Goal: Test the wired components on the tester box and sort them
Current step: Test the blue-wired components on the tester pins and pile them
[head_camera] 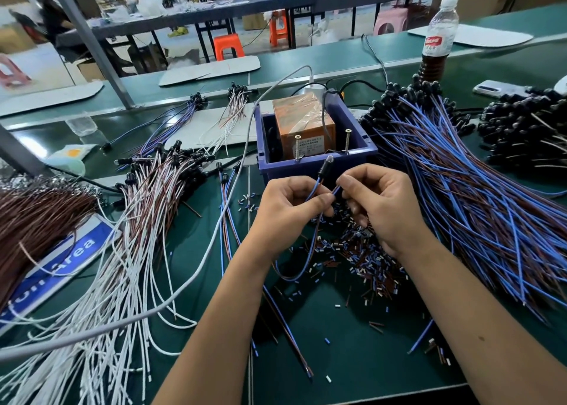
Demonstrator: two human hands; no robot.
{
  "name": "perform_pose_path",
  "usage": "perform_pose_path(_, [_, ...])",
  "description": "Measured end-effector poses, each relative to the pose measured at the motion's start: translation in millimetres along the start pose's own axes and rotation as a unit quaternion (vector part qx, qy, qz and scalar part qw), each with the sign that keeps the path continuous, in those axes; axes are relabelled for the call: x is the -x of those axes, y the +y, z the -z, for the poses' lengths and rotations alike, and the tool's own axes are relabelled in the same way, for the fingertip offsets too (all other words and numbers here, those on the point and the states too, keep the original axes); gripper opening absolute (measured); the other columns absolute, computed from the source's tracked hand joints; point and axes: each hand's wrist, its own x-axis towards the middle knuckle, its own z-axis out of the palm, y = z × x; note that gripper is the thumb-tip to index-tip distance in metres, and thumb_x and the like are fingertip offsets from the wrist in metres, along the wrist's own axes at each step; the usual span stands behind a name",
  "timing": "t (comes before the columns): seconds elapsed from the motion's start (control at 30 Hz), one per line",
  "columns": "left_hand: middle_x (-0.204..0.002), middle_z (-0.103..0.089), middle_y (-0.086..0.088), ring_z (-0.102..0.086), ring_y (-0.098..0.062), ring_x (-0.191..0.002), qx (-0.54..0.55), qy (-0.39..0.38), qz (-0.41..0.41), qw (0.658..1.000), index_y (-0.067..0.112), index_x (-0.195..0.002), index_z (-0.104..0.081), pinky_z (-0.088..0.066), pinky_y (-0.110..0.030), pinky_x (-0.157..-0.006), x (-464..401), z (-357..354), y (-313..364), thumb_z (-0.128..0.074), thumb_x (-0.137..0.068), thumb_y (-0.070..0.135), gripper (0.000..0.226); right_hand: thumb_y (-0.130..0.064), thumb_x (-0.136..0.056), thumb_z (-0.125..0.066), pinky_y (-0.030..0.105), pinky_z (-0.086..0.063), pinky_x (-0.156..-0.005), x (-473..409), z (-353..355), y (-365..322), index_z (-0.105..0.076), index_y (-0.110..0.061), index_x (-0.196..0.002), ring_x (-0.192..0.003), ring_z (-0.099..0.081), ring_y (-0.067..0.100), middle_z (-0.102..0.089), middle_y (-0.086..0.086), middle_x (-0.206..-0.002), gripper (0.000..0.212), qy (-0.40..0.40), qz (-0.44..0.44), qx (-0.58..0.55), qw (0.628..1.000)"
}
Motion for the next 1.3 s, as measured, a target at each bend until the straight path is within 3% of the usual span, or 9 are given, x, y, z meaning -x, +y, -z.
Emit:
perform_pose_path(0.13, [-0.07,-0.073,-0.004,-0.067,-0.01,-0.065,0.019,-0.003,0.004,1.0,0.009,-0.087,-0.075,-0.049,-0.016,-0.065,1.4,2.3,1.4,-0.072,-0.092,0.008,0.006,-0.021,-0.095,-0.072,0.022,-0.036,-0.037,2.4,-5.6,-1.1,-0.075,-0.019,-0.084,-0.047,-0.046,0.014,-0.057,0.007,-0.062,0.012,-0.003,0.001,-0.011,1.0])
perform_pose_path(0.3, [-0.067,-0.071,-0.004,-0.058,0.0,-0.051,0.056,0.02,-0.024,0.998,0.002,-0.087,-0.073,-0.041,-0.006,-0.055,4.7,2.0,6.3,-0.069,-0.093,0.002,0.008,-0.021,-0.098,-0.07,0.022,-0.037,-0.038,-3.5,15.7,-9.4,-0.071,-0.022,-0.081,-0.046,-0.044,0.012,-0.055,-0.001,-0.063,0.017,0.054,-0.004,-0.043,0.998])
perform_pose_path(0.4, [-0.072,-0.074,-0.006,-0.064,-0.003,-0.056,0.069,0.092,-0.054,0.992,0.001,-0.09,-0.075,-0.048,-0.012,-0.06,2.6,-5.8,7.5,-0.072,-0.093,0.003,0.005,-0.023,-0.094,-0.077,0.022,-0.039,-0.038,2.8,7.9,-7.7,-0.073,-0.019,-0.088,-0.047,-0.048,0.014,-0.061,0.003,-0.066,0.008,-0.001,0.007,0.019,1.0])
perform_pose_path(0.5, [-0.074,-0.076,-0.003,-0.071,-0.012,-0.068,0.046,0.145,-0.083,0.985,0.008,-0.088,-0.076,-0.056,-0.023,-0.07,1.1,-11.7,7.0,-0.075,-0.092,0.003,0.007,-0.028,-0.096,-0.072,0.022,-0.038,-0.037,8.5,-5.1,-8.0,-0.074,-0.015,-0.086,-0.045,-0.05,0.014,-0.065,0.007,-0.069,0.016,-0.079,-0.013,0.006,0.997])
perform_pose_path(0.6, [-0.074,-0.076,-0.005,-0.072,-0.016,-0.067,0.062,0.166,-0.093,0.98,0.009,-0.086,-0.077,-0.058,-0.027,-0.066,1.4,-15.0,8.9,-0.074,-0.093,0.003,0.009,-0.019,-0.098,-0.071,0.021,-0.038,-0.036,12.8,-10.1,-8.8,-0.073,-0.006,-0.085,-0.039,-0.048,0.012,-0.061,0.004,-0.056,0.019,-0.135,-0.033,0.048,0.989])
perform_pose_path(0.8, [-0.083,-0.077,-0.01,-0.073,-0.018,-0.077,0.054,0.183,-0.076,0.979,0.014,-0.088,-0.078,-0.061,-0.031,-0.072,2.4,-19.6,8.3,-0.077,-0.091,0.008,0.007,-0.026,-0.091,-0.071,0.021,-0.037,-0.036,14.5,-13.7,-12.5,-0.072,0.002,-0.087,-0.037,-0.044,0.012,-0.057,0.005,-0.051,0.029,-0.109,-0.029,0.031,0.993])
perform_pose_path(0.97, [-0.075,-0.074,-0.006,-0.065,-0.009,-0.06,0.085,0.191,-0.07,0.975,0.001,-0.089,-0.076,-0.053,-0.02,-0.06,1.7,-19.6,8.4,-0.074,-0.092,0.003,0.004,-0.026,-0.09,-0.074,0.021,-0.036,-0.035,13.5,-13.0,-13.4,-0.075,-0.006,-0.083,-0.037,-0.044,0.016,-0.058,0.009,-0.052,0.022,-0.082,-0.006,0.008,0.997])
perform_pose_path(1.13, [-0.073,-0.071,0.003,-0.058,-0.004,-0.06,0.019,0.288,-0.119,0.95,0.013,-0.087,-0.074,-0.047,-0.017,-0.061,3.0,-18.7,10.4,-0.072,-0.096,0.01,0.01,-0.02,-0.1,-0.066,0.021,-0.034,-0.035,10.7,-10.7,-11.4,-0.07,-0.006,-0.081,-0.041,-0.048,0.017,-0.058,0.011,-0.06,0.024,-0.028,-0.014,-0.022,0.999])
perform_pose_path(1.3, [-0.065,-0.066,0.003,-0.054,-0.012,-0.054,-0.041,0.368,-0.086,0.925,0.016,-0.08,-0.066,-0.045,-0.03,-0.057,1.3,-14.7,4.4,-0.063,-0.102,0.022,0.023,-0.014,-0.105,-0.059,0.02,-0.031,-0.034,9.9,-9.8,-10.2,-0.068,-0.008,-0.076,-0.039,-0.047,0.015,-0.057,0.009,-0.061,0.031,-0.029,-0.047,-0.037,0.998])
